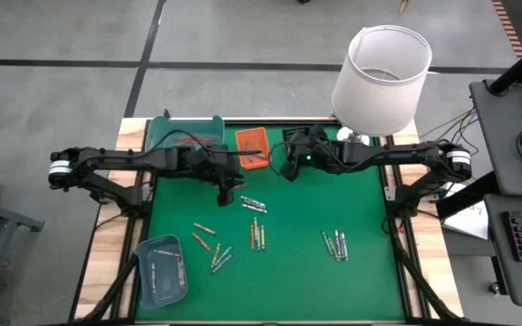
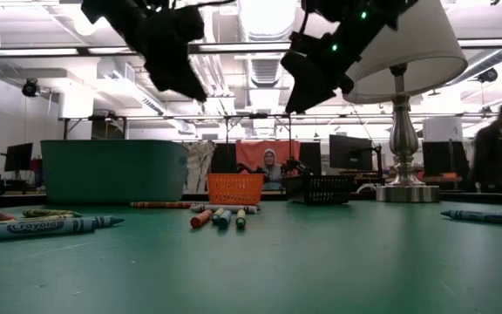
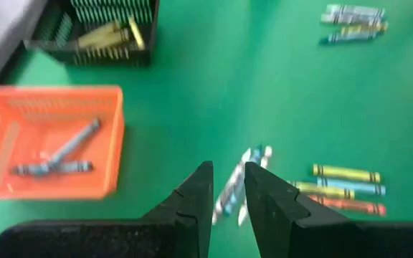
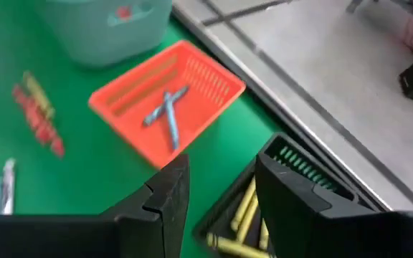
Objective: Sort crayons
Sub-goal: Put the green crayon into the black bin
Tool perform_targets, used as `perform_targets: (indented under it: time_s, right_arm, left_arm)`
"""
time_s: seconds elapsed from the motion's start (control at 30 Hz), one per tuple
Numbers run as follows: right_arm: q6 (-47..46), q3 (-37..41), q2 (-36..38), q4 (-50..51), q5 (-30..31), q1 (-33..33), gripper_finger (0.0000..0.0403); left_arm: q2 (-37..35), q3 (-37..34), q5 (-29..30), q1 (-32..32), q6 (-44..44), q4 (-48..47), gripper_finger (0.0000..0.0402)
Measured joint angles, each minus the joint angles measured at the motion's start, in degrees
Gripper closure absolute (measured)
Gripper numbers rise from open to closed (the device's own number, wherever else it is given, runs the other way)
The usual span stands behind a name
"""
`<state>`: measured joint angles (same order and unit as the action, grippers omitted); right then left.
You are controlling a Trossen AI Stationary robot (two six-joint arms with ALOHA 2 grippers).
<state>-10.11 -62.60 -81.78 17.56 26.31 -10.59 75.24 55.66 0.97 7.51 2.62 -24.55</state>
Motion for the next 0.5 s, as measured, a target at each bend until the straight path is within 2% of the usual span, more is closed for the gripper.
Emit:
perform_targets:
  time_s: [0.2,0.37,0.5]
  right_arm:
    - [0.37,-3.65,0.00,11.37,-5.88,3.62,0.0255]
    - [2.02,-3.59,0.00,12.21,-7.47,6.04,0.0255]
    - [2.21,-3.44,-0.04,12.09,-7.40,6.74,0.0255]
  left_arm:
    - [-0.02,0.00,-0.78,-0.13,1.47,-8.30,0.0338]
    - [0.26,0.00,-6.69,-0.51,6.11,-16.24,0.0338]
    - [0.39,0.00,-8.02,-2.62,9.11,-21.12,0.0338]
